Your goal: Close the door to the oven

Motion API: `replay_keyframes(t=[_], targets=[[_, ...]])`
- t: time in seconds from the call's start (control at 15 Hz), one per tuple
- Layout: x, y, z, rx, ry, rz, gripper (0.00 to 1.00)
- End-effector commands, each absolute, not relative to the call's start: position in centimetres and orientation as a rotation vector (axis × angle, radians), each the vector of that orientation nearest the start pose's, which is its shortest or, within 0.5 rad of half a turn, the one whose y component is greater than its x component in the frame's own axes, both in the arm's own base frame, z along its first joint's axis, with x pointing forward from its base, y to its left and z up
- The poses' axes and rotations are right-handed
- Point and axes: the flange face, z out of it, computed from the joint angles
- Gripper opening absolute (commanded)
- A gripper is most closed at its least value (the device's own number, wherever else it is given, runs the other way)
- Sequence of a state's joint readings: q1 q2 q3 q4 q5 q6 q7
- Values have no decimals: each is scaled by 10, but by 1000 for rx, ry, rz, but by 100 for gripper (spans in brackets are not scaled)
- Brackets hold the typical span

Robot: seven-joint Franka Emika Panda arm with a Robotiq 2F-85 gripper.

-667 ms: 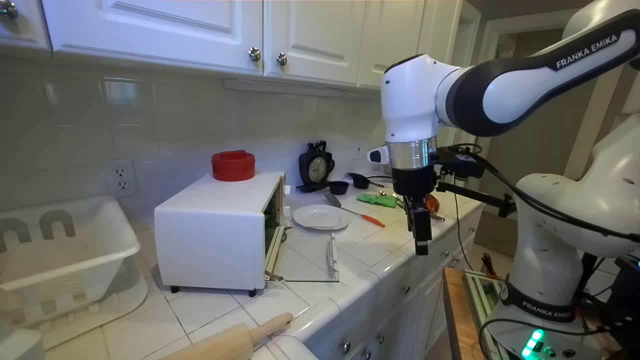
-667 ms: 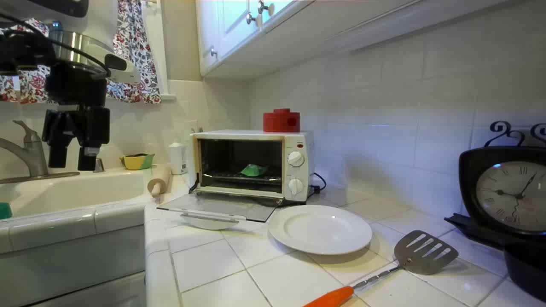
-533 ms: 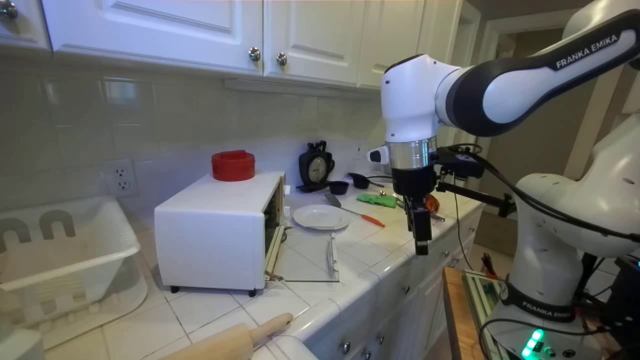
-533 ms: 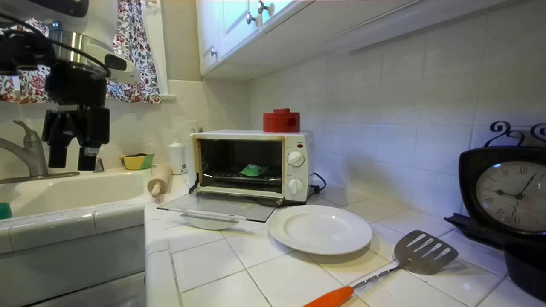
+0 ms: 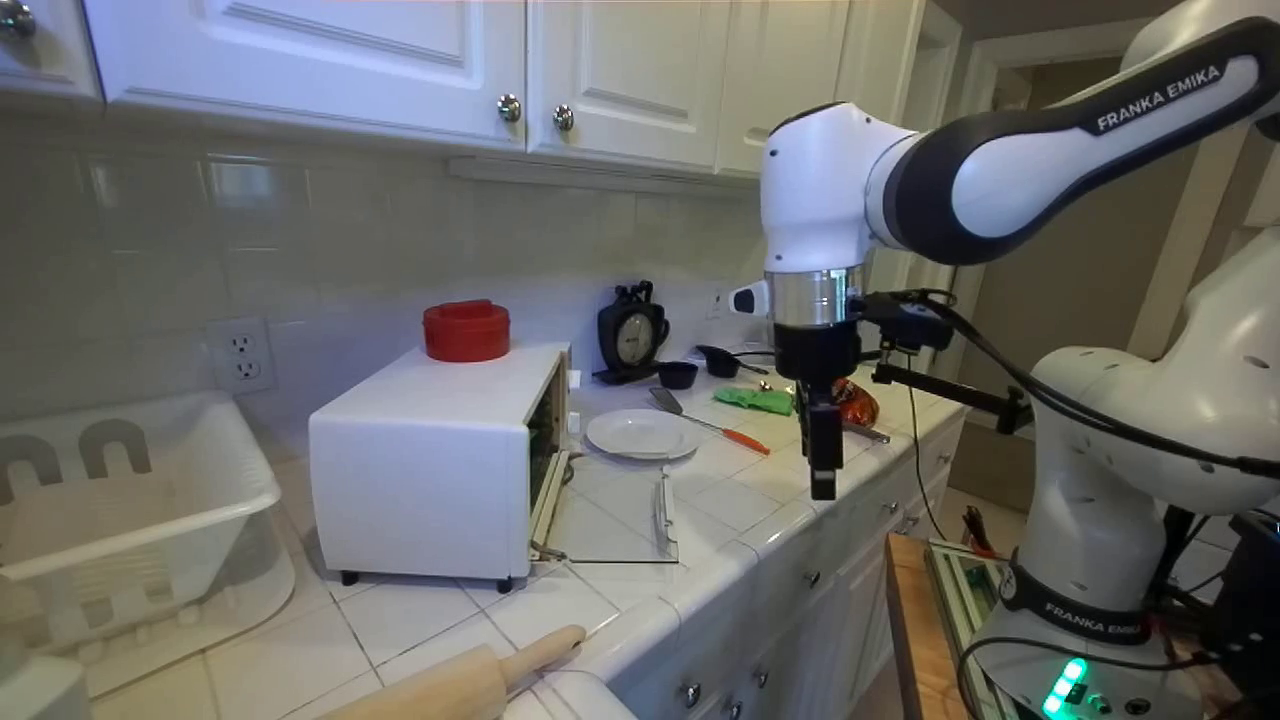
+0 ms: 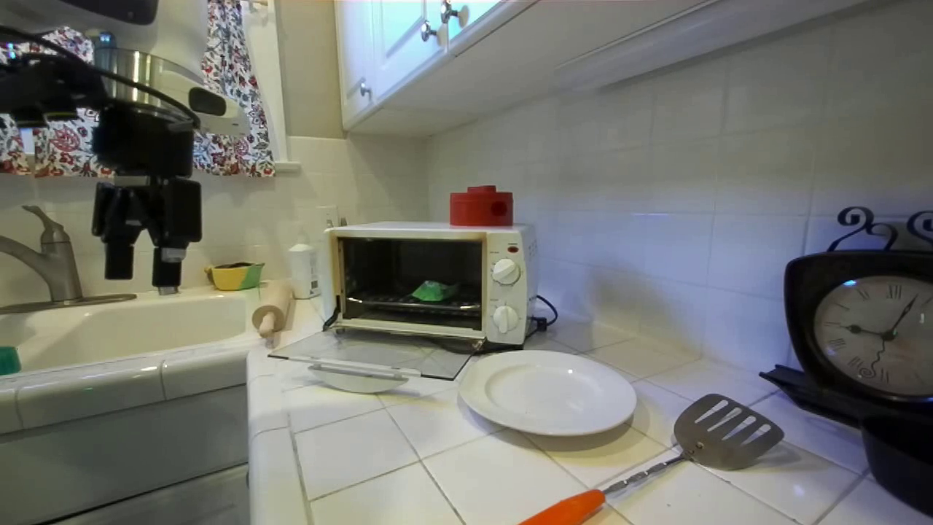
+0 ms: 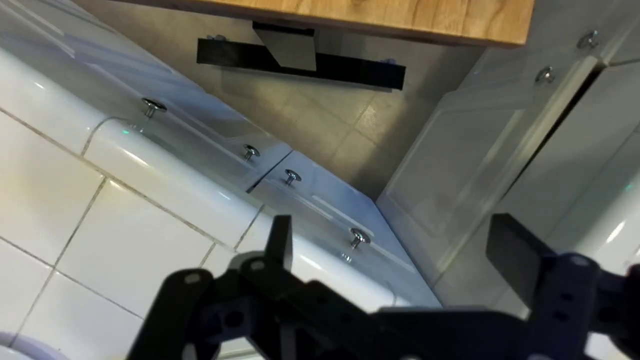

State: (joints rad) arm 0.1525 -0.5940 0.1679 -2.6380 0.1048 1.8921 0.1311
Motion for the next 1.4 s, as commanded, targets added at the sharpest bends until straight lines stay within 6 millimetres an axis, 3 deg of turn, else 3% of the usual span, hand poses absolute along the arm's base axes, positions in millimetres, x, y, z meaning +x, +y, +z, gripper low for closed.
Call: replay_keyframes(t=[0.0, 0.27, 0.4, 0.53, 0.8, 0.87, 1.33], targets=[[342, 66, 439, -3033, 15, 122, 100], [343, -10, 440, -2897, 233, 27, 100], [343, -45, 431, -2820, 349, -10, 100], [343, -68, 415, -2744, 464, -74, 100], [346, -93, 382, -2593, 674, -275, 100], [361, -101, 384, -2554, 721, -324, 100], [374, -120, 365, -2294, 989, -735, 100]])
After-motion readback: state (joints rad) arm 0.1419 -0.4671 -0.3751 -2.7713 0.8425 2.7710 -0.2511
